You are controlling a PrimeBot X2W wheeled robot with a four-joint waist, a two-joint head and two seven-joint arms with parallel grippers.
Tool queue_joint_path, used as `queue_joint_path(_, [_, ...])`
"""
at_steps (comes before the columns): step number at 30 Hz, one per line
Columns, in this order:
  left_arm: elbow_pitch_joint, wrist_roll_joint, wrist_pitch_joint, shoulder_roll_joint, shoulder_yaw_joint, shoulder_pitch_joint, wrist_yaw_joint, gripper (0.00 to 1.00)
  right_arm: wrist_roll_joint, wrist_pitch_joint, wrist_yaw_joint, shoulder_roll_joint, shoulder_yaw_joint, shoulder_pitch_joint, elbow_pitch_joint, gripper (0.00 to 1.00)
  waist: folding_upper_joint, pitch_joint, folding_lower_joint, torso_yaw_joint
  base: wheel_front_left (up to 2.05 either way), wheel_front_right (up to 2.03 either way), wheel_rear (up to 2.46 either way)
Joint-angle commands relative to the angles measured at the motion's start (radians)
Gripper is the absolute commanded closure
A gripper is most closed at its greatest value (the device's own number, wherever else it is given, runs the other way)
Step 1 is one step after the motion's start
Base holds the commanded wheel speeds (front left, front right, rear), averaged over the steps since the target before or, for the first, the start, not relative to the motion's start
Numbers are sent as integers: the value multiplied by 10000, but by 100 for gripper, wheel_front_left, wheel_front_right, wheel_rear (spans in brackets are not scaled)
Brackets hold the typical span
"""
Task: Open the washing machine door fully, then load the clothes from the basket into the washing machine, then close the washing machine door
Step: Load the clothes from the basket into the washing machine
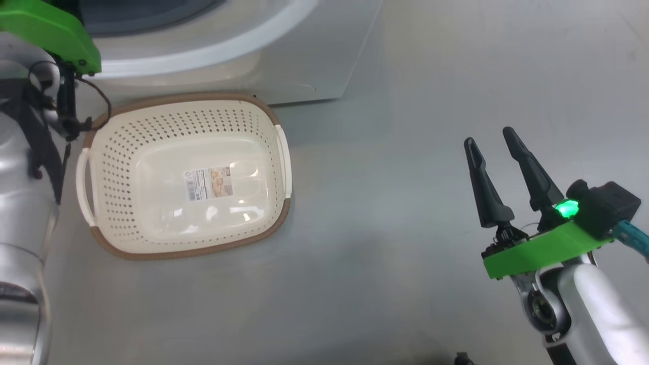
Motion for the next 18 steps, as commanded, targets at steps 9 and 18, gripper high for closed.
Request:
queue_joint_path(9, [-2296,-10,-108,699,714,1899,434,0,-133,-96,-2,-280,-42,671,-262,0,-1,-1269,1,498,0,0,0])
queue_joint_path(18, [-4811,161,-109,972,1379,4695,951,0,-182,-96,-2,-322,-78,1299,-172,0,-1,-2403,1,661,0,0,0])
